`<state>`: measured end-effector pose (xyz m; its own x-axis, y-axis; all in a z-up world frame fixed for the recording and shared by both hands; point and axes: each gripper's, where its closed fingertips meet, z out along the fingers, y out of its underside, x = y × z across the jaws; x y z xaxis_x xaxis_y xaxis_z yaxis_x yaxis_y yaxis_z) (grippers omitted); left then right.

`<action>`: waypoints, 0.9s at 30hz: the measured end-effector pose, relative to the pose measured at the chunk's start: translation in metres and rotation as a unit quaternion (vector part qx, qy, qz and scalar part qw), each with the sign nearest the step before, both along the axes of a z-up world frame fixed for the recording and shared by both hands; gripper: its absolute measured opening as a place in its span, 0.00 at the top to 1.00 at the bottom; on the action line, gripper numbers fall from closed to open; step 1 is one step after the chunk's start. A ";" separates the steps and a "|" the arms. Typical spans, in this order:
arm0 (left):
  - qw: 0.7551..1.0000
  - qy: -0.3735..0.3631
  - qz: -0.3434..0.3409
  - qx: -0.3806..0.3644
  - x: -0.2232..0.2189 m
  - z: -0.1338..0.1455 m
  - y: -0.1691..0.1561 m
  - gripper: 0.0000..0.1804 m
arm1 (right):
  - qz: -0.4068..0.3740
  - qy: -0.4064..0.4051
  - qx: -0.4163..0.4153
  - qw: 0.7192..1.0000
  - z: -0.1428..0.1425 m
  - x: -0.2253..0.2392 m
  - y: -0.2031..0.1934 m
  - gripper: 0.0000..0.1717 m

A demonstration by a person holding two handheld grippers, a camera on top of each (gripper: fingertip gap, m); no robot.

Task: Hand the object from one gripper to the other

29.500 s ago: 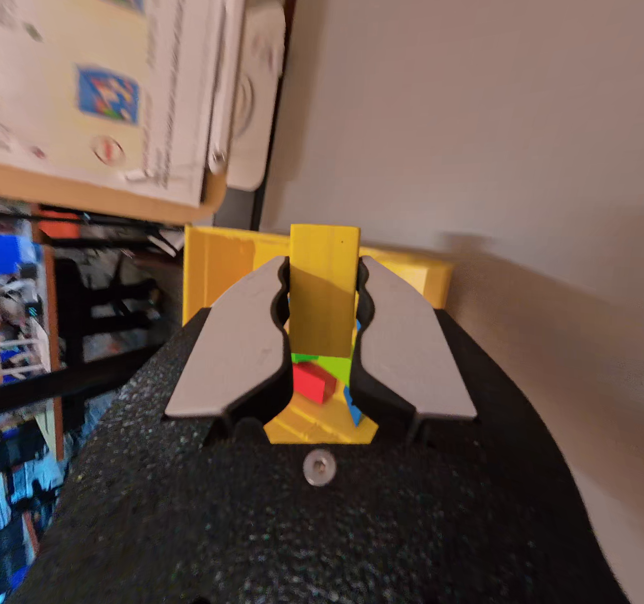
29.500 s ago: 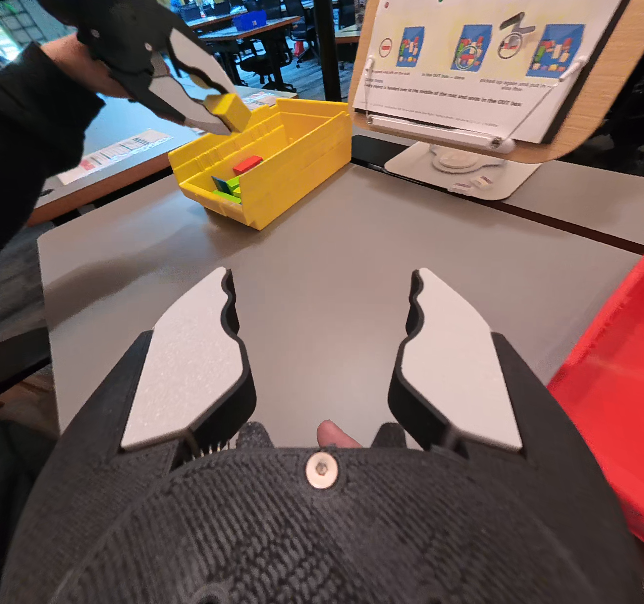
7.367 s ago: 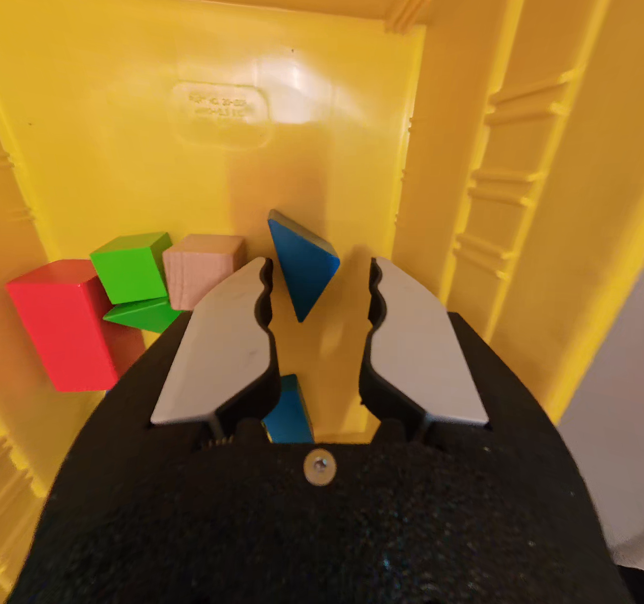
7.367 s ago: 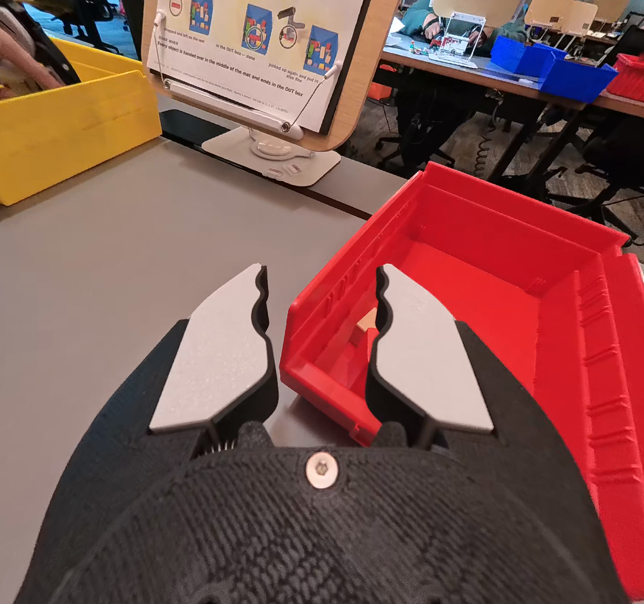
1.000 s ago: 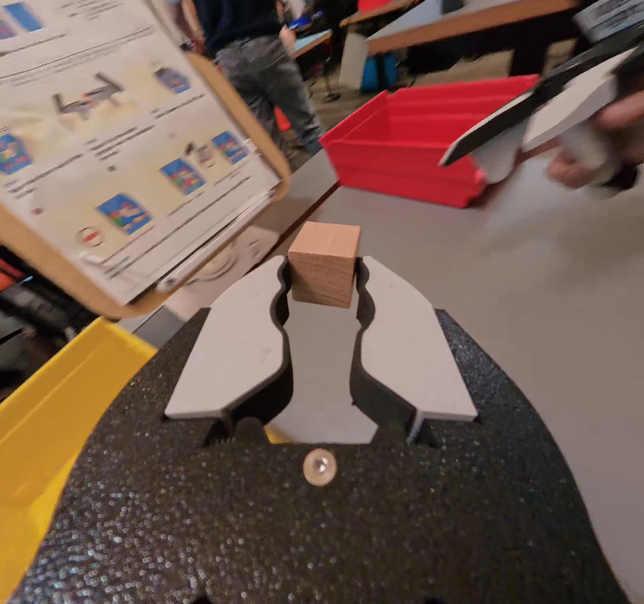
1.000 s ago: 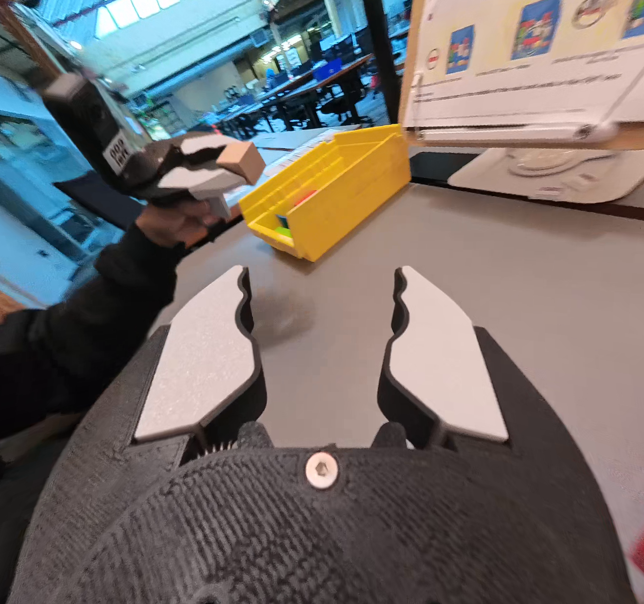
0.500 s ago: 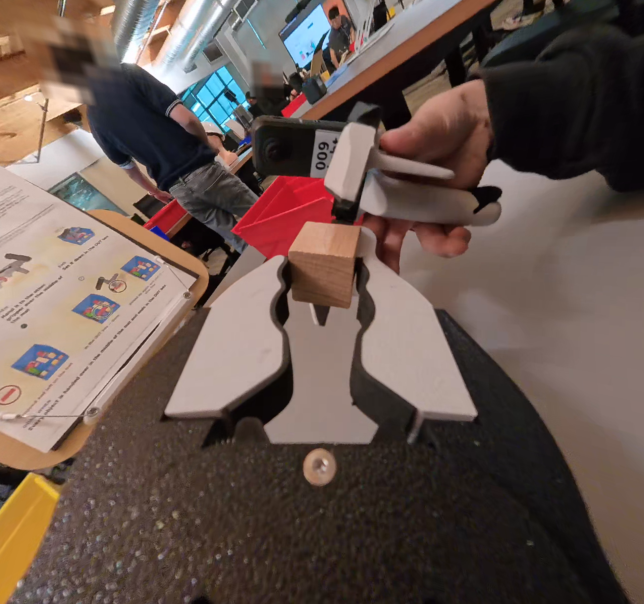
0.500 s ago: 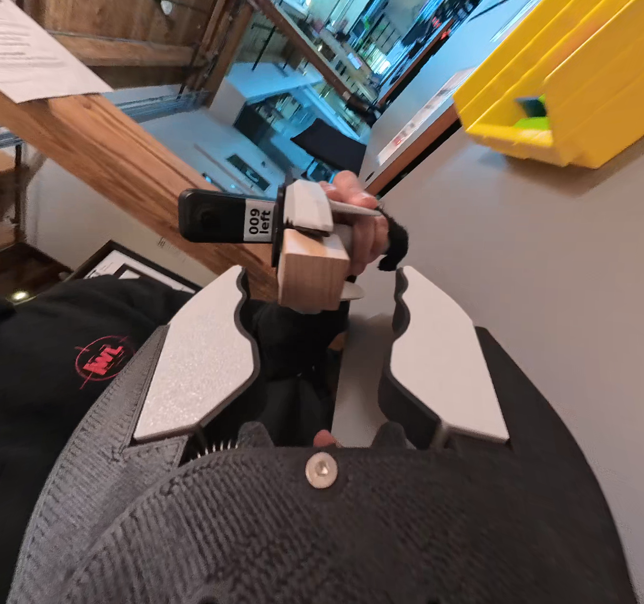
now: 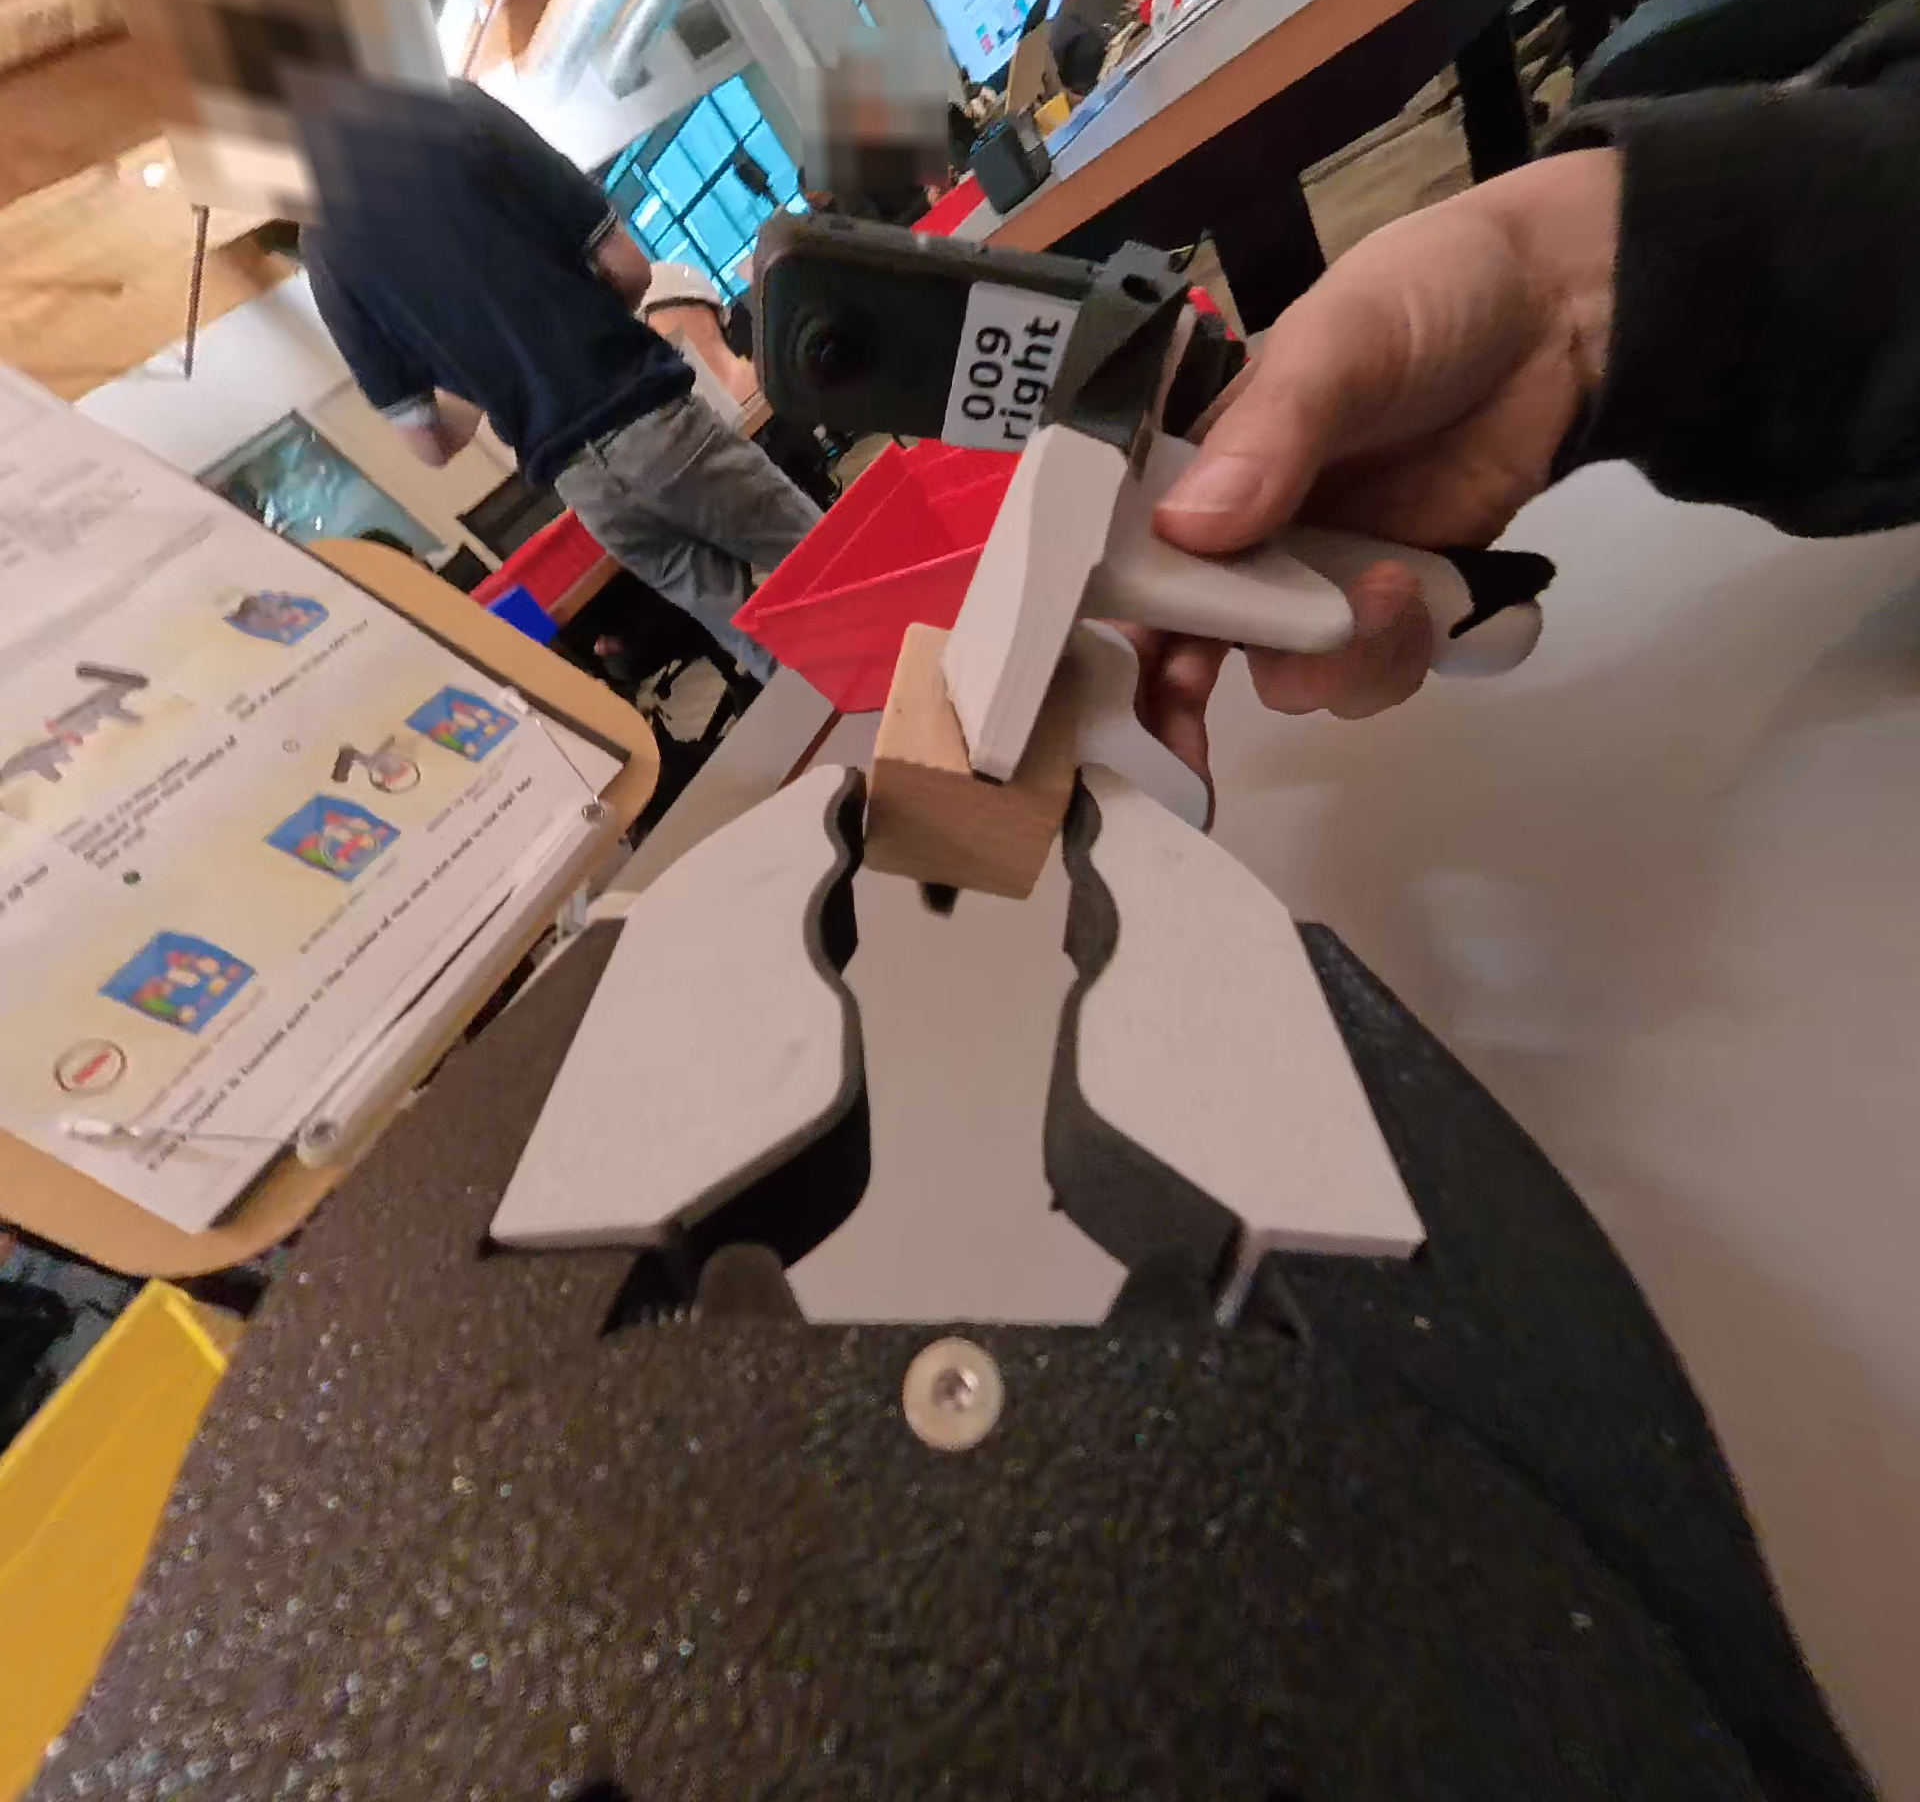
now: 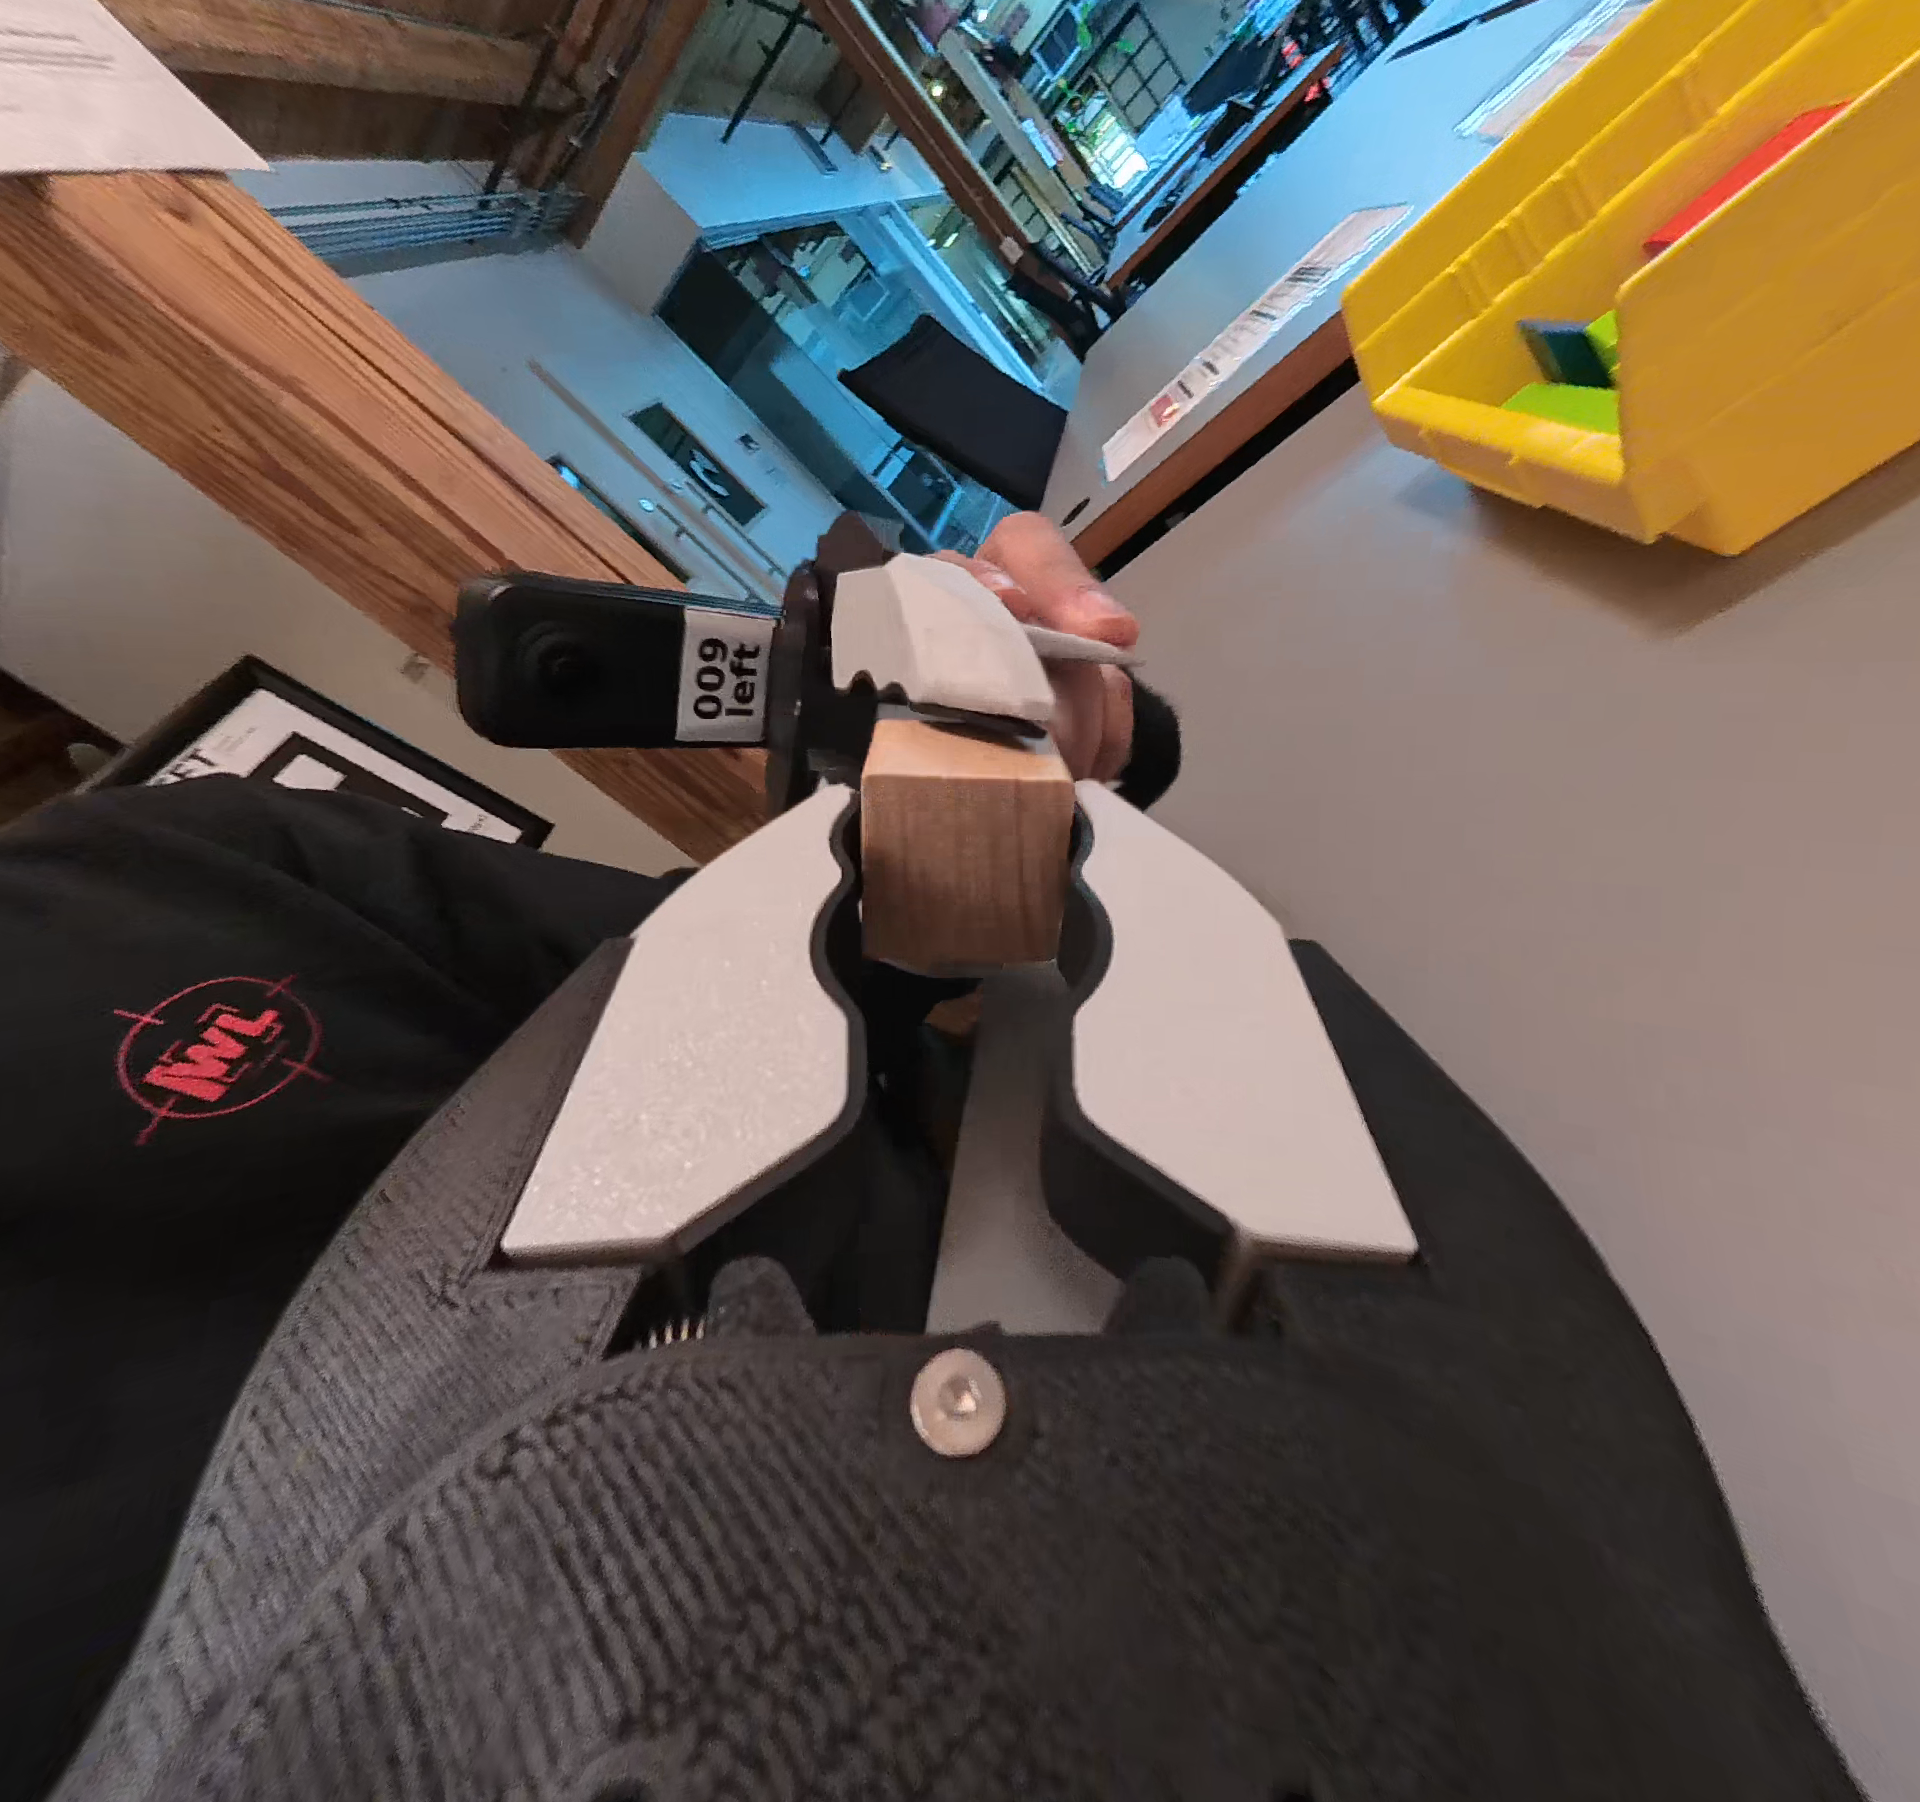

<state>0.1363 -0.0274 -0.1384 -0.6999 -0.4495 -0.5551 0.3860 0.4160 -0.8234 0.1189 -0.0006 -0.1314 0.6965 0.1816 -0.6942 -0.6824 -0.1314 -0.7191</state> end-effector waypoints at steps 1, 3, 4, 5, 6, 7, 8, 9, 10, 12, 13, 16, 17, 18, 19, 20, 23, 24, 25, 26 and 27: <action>1.000 0.010 0.009 -0.011 0.002 -0.001 0.000 0.79 | -0.003 -0.005 -0.003 1.000 0.000 0.002 -0.002 0.80; 0.998 0.022 0.034 -0.037 0.009 -0.002 0.003 0.74 | -0.044 -0.010 -0.006 0.999 0.003 0.018 -0.011 0.80; 0.998 0.030 0.044 -0.043 0.012 -0.004 0.005 0.73 | -0.076 -0.017 -0.011 0.997 0.004 0.030 -0.021 0.80; 0.997 0.039 0.051 -0.043 0.014 -0.008 0.007 0.73 | -0.120 -0.028 -0.022 0.992 0.004 0.046 -0.034 0.80; 0.996 0.047 0.058 -0.042 0.016 -0.012 0.008 0.74 | -0.176 -0.043 -0.038 0.983 0.004 0.065 -0.053 0.80; 0.995 0.052 0.069 -0.040 0.018 -0.016 0.010 0.74 | -0.239 -0.060 -0.059 0.967 0.003 0.085 -0.076 0.80; 0.995 0.055 0.079 -0.038 0.021 -0.019 0.013 0.75 | -0.306 -0.079 -0.086 0.945 0.001 0.106 -0.104 0.80; 0.994 0.057 0.085 -0.033 0.022 -0.022 0.014 0.76 | -0.374 -0.097 -0.120 0.914 -0.003 0.125 -0.136 0.80; 0.994 0.058 0.089 -0.029 0.024 -0.025 0.015 0.76 | -0.438 -0.116 -0.162 0.877 -0.009 0.141 -0.172 0.80; 0.993 0.060 0.096 -0.021 0.026 -0.031 0.016 0.78 | -0.540 -0.138 -0.248 0.792 -0.023 0.161 -0.245 0.80; 0.993 0.063 0.098 -0.018 0.026 -0.034 0.016 0.79 | -0.584 -0.143 -0.279 0.749 -0.027 0.167 -0.279 0.80; 0.993 0.068 0.098 -0.013 0.028 -0.041 0.014 0.80 | -0.666 -0.143 -0.359 0.638 -0.042 0.172 -0.361 0.80; 0.993 0.071 0.097 -0.012 0.029 -0.042 0.013 0.81 | -0.679 -0.147 -0.376 0.613 -0.046 0.173 -0.378 0.80; 0.993 0.075 0.095 -0.013 0.030 -0.044 0.012 0.81 | -0.682 -0.150 -0.394 0.598 -0.052 0.175 -0.388 0.80; 0.992 0.079 0.093 -0.016 0.030 -0.045 0.011 0.81 | -0.681 -0.153 -0.416 0.583 -0.059 0.176 -0.396 0.80; 0.992 0.083 0.091 -0.020 0.030 -0.046 0.010 0.82 | -0.680 -0.159 -0.437 0.567 -0.064 0.177 -0.401 0.80; 0.992 0.090 0.087 -0.025 0.033 -0.048 0.009 0.82 | -0.678 -0.186 -0.479 0.525 -0.069 0.178 -0.405 0.80; 0.992 0.091 0.088 -0.025 0.033 -0.048 0.009 0.82 | -0.681 -0.190 -0.483 0.517 -0.069 0.180 -0.405 0.80; 0.992 0.091 0.088 -0.025 0.034 -0.049 0.009 0.82 | -0.683 -0.193 -0.482 0.514 -0.069 0.182 -0.404 0.80; 0.991 0.092 0.088 -0.026 0.035 -0.049 0.009 0.82 | -0.685 -0.191 -0.483 0.511 -0.071 0.183 -0.404 0.80; 0.991 0.094 0.088 -0.028 0.036 -0.049 0.009 0.82 | -0.682 -0.186 -0.489 0.511 -0.076 0.184 -0.404 0.80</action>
<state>0.1723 -0.0184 -0.1876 -0.6965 -0.6003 -0.3931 0.1484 0.4155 -0.8974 0.3030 -0.4044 -0.2070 -0.1714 -0.9559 0.2384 -0.4582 -0.1368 -0.8782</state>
